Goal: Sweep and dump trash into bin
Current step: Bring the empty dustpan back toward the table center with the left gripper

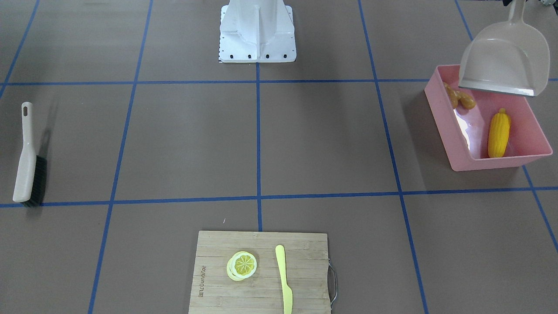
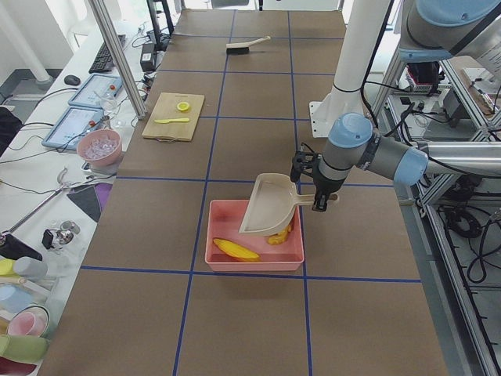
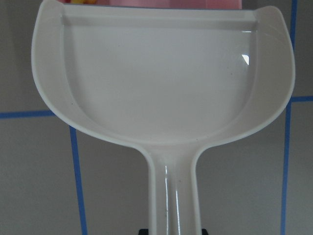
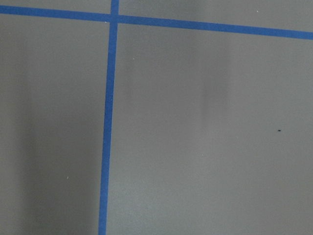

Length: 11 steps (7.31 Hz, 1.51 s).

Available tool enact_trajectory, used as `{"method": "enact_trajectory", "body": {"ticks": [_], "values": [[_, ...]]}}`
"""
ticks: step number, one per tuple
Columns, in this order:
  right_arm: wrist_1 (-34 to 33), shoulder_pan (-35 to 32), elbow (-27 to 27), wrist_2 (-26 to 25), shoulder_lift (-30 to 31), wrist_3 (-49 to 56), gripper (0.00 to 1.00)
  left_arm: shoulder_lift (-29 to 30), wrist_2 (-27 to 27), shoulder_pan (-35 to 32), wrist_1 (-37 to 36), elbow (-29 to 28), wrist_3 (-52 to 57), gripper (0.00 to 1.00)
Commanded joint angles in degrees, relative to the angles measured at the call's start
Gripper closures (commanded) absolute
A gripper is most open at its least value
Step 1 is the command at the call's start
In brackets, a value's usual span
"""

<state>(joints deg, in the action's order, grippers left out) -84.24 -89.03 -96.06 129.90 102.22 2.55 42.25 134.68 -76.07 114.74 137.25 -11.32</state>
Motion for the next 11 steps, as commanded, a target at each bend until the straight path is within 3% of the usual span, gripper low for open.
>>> {"method": "enact_trajectory", "body": {"ticks": [1, 5, 8, 11], "values": [[-0.1, 0.0, 0.0, 0.0, 0.0, 0.0, 0.00, 4.8, -1.5, 0.3, 5.6, -0.3, 3.5, 1.00], [0.0, 0.0, 0.1, 0.0, 0.0, 0.0, 0.00, 17.4, -7.4, 6.7, 5.4, -4.9, 26.7, 1.00], [-0.1, 0.0, 0.7, 0.0, 0.0, 0.0, 0.00, 26.7, -6.9, 16.6, 5.6, -10.0, 34.2, 1.00], [-0.1, 0.0, 0.7, 0.0, 0.0, 0.0, 0.00, 39.0, -6.7, 23.1, 6.1, -19.5, 39.0, 1.00]]}}
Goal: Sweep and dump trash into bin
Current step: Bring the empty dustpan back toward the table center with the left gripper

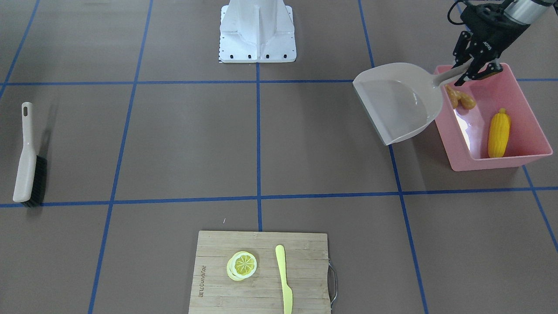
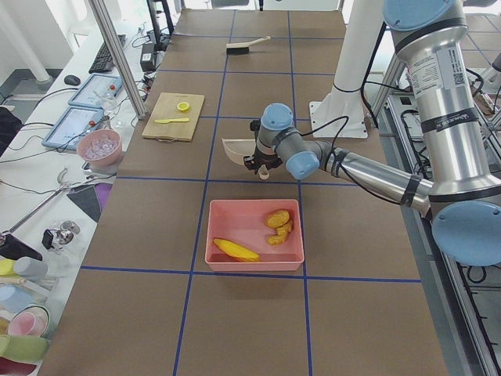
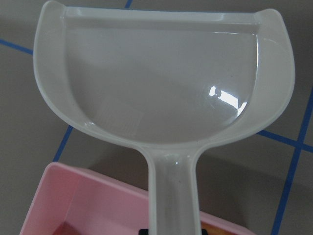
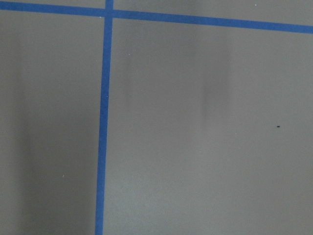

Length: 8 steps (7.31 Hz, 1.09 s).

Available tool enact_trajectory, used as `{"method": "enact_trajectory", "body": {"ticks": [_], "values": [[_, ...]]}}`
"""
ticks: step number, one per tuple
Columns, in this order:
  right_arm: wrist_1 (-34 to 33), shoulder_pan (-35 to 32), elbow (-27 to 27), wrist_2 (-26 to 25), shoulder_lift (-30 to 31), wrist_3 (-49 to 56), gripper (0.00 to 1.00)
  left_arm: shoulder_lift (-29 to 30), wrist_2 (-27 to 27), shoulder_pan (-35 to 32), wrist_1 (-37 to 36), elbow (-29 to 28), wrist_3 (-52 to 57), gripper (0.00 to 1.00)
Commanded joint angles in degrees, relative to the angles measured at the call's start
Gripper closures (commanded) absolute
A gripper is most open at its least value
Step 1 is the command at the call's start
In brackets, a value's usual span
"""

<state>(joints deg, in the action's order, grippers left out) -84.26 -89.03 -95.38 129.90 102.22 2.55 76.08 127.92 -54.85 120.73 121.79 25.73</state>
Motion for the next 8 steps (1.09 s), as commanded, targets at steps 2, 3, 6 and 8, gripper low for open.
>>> {"method": "enact_trajectory", "body": {"ticks": [2, 3, 6, 8], "values": [[0.0, 0.0, 0.4, 0.0, 0.0, 0.0, 0.00, 13.0, 0.0, 2.6, 0.1, -10.8, 1.8, 1.00], [0.0, 0.0, 0.5, 0.0, 0.0, 0.0, 0.00, 15.3, -0.1, 5.4, 0.1, -12.4, 1.5, 1.00], [0.0, 0.0, 0.8, 0.0, 0.0, 0.0, 0.00, 16.6, -0.7, 8.2, 0.1, -11.8, -1.5, 1.00], [0.0, 0.0, 0.9, 0.0, 0.0, 0.0, 0.00, 16.3, -3.1, 9.0, 3.6, -13.2, -3.2, 1.00]]}}
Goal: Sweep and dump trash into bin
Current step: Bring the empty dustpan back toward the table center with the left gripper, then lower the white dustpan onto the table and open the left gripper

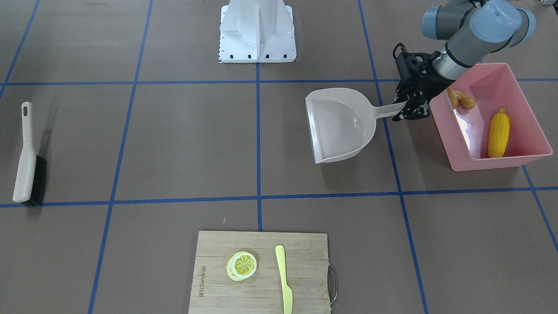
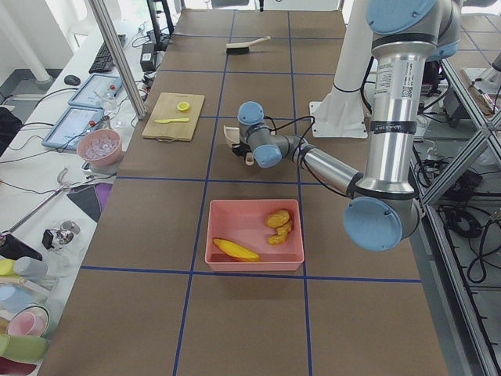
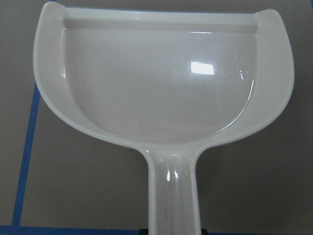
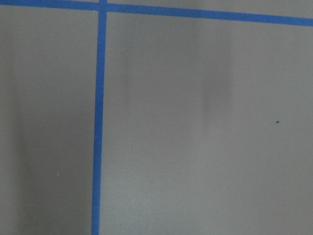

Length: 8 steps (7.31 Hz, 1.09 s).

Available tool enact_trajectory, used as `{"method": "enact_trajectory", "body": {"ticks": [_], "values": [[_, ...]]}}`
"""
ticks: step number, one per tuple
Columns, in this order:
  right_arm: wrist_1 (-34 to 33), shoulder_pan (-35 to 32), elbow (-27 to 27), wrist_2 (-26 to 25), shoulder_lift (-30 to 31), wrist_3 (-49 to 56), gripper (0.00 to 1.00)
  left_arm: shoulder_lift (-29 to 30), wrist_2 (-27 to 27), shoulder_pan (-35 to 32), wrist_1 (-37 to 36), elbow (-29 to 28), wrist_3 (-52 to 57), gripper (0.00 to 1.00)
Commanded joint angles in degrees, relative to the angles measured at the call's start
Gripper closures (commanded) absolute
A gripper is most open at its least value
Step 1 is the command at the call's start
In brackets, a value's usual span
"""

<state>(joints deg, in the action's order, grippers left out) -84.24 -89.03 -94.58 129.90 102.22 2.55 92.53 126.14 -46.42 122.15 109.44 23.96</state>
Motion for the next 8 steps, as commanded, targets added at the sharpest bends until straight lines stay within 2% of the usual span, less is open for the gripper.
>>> {"method": "enact_trajectory", "body": {"ticks": [1, 4, 8], "values": [[0.0, 0.0, 0.3, 0.0, 0.0, 0.1, 0.00, -0.2, -1.4, 1.9, 4.8, -2.1, -4.1, 1.00], [0.0, 0.0, 0.4, 0.0, 0.0, 0.1, 0.00, -1.5, -1.4, 7.4, 7.5, -2.7, -7.5, 1.00], [0.0, 0.0, 0.4, 0.0, 0.0, 0.1, 0.00, -3.0, -1.4, 8.5, 8.7, -1.9, -7.5, 1.00]]}}
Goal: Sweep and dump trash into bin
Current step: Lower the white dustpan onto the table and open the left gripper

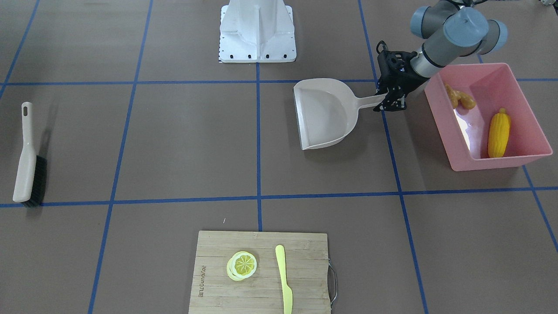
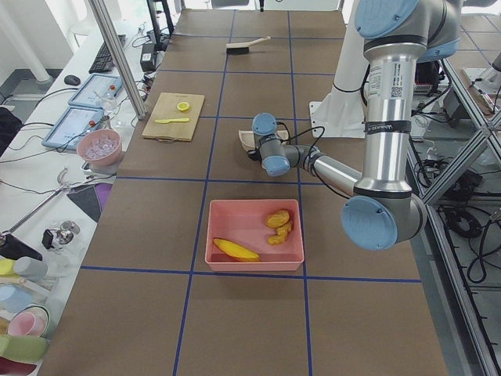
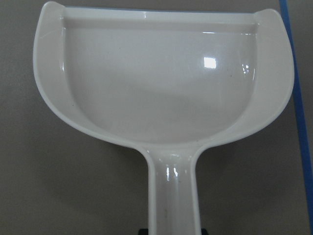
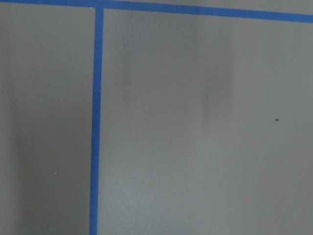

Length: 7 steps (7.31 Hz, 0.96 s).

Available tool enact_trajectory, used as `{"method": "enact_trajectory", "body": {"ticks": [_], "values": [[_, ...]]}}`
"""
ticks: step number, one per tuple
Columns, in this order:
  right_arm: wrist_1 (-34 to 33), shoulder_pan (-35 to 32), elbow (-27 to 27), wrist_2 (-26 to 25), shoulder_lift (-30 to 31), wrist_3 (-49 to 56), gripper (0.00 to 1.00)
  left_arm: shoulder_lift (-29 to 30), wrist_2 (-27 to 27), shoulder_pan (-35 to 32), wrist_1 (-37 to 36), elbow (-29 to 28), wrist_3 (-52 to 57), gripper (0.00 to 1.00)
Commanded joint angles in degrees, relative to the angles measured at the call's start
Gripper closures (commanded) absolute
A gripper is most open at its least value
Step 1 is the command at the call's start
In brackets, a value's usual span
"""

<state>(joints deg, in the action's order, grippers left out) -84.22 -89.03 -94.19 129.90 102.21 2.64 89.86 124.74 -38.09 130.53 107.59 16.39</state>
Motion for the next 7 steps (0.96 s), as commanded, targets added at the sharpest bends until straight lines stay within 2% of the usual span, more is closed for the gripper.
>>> {"method": "enact_trajectory", "body": {"ticks": [1, 2, 3, 4, 7], "values": [[0.0, 0.0, 0.1, 0.0, 0.0, 0.0, 0.00, -0.3, 0.0, 0.4, 0.4, -0.1, 0.0, 1.00], [0.0, 0.0, 0.1, 0.0, -0.1, -0.1, 0.00, -0.3, 0.0, 0.4, 0.4, -0.2, 0.0, 0.94], [0.0, 0.0, 0.1, 0.0, 0.0, 0.0, 0.00, -0.3, 0.0, 0.4, 0.5, -0.1, 0.0, 0.62], [0.0, 0.0, 0.1, 0.0, -0.1, 0.0, 0.00, -0.4, 0.0, 0.5, 2.4, -0.6, 0.1, 0.01], [0.0, 0.0, 0.1, 0.0, 0.0, 0.0, 0.00, -1.3, 0.0, 0.3, 3.4, 0.3, -0.2, 0.01]]}}
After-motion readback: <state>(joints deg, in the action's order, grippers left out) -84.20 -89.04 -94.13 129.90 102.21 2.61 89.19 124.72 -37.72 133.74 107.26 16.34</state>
